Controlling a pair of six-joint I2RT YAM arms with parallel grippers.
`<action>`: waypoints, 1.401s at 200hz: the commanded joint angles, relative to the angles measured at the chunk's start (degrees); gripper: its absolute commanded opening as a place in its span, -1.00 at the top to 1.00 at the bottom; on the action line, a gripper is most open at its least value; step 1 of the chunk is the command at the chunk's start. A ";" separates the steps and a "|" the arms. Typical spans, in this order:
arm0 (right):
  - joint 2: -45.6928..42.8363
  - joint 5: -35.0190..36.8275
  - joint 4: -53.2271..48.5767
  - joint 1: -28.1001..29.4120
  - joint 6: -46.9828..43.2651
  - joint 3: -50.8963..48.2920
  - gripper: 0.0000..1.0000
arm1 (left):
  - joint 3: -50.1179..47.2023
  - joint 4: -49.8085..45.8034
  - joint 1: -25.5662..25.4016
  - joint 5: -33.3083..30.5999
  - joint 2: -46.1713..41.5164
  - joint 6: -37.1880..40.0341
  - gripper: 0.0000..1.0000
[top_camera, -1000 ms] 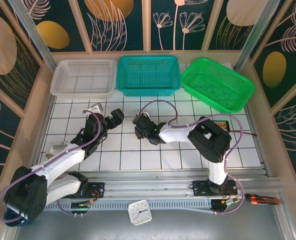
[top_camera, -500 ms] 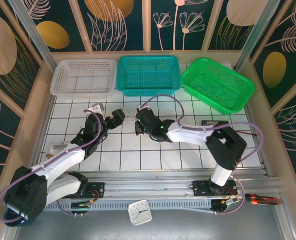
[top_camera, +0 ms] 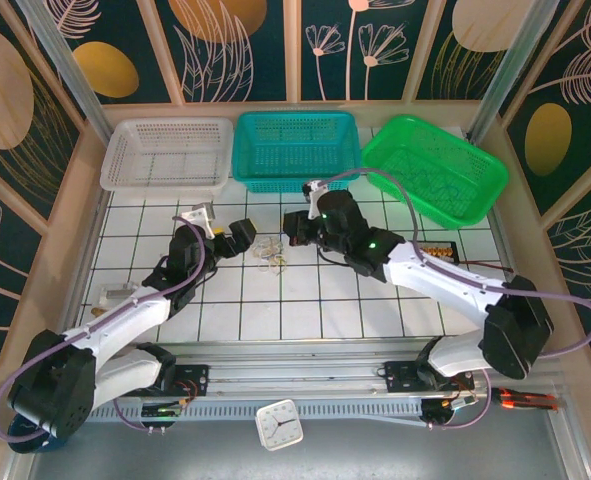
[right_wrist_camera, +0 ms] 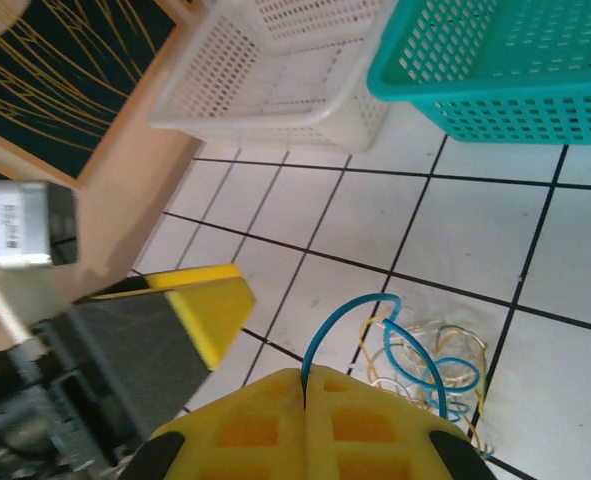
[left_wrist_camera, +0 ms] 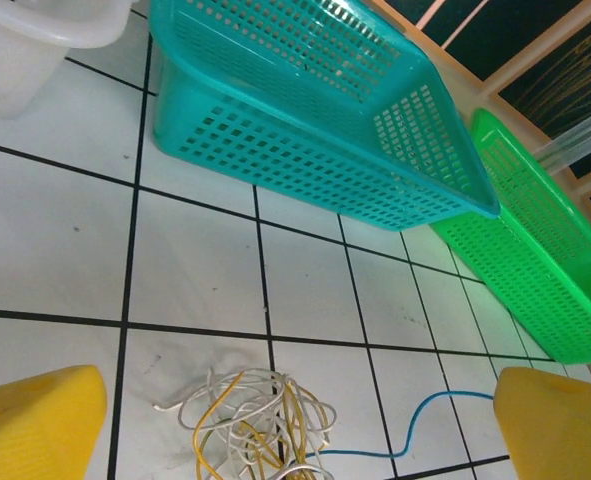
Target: Untangle the cables
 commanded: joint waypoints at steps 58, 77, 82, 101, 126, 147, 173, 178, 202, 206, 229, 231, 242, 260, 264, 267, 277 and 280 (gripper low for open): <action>-4.60 -6.68 1.36 -0.57 1.07 0.74 1.00 | 0.61 9.04 -0.70 9.71 4.92 4.86 -0.98; -5.05 -7.15 1.21 -0.54 1.07 0.98 1.00 | 0.89 9.79 -2.55 9.90 6.44 7.60 -0.98; -5.18 -7.22 1.08 -0.55 1.07 1.09 1.00 | 1.03 9.91 -3.16 9.69 6.77 8.37 -0.98; -5.64 -7.25 0.96 -0.52 1.07 0.90 1.00 | 1.01 10.64 -6.03 8.19 8.21 11.01 -0.98; -6.27 -7.22 1.12 -0.61 1.33 0.53 1.00 | -0.85 14.81 -8.02 5.86 9.66 11.80 -0.98; -6.70 -8.40 1.88 -0.50 1.86 0.30 1.00 | -2.35 18.92 -8.59 4.18 10.55 12.84 -0.98; -7.07 -9.60 2.64 -0.33 2.64 -0.06 1.00 | -1.71 21.12 -9.40 3.89 11.68 15.84 -0.98; -7.15 -9.76 2.78 -0.23 2.76 -0.18 1.00 | -1.38 21.17 -9.76 3.90 11.83 16.62 -0.98; -7.26 -10.14 3.64 0.37 3.53 -0.68 1.00 | 0.17 21.54 -10.51 3.34 13.38 18.53 -0.98; -7.32 -10.14 3.73 0.59 3.58 -0.61 1.00 | 0.34 21.75 -10.49 3.34 13.77 18.63 -0.97; -7.51 -10.14 3.88 1.49 3.74 0.04 1.00 | 1.42 22.73 -10.63 3.25 15.50 18.73 -0.98; -7.51 -10.14 3.87 1.58 3.74 0.08 1.00 | 1.49 22.79 -10.61 3.26 15.59 18.77 -0.98; -7.67 -10.14 3.89 1.93 3.87 0.51 1.00 | 1.85 23.14 -10.57 3.42 16.39 18.96 -0.98; -8.01 -10.22 3.89 2.39 4.13 1.11 1.00 | 2.37 24.01 -10.62 3.61 17.68 19.09 -0.98; -8.05 -10.27 3.87 2.47 4.21 1.21 1.00 | 2.50 24.26 -10.63 3.65 18.05 19.14 -0.98; -8.12 -10.31 3.93 2.45 4.23 1.30 1.00 | 2.53 24.39 -10.59 3.62 18.31 19.12 -0.98; -8.31 -10.49 3.95 2.71 4.28 1.66 1.00 | 2.65 25.00 -10.64 3.74 19.10 19.30 -0.98; -8.31 -10.49 3.90 2.75 4.25 1.82 1.00 | 2.74 25.22 -10.64 3.78 19.38 19.32 -0.98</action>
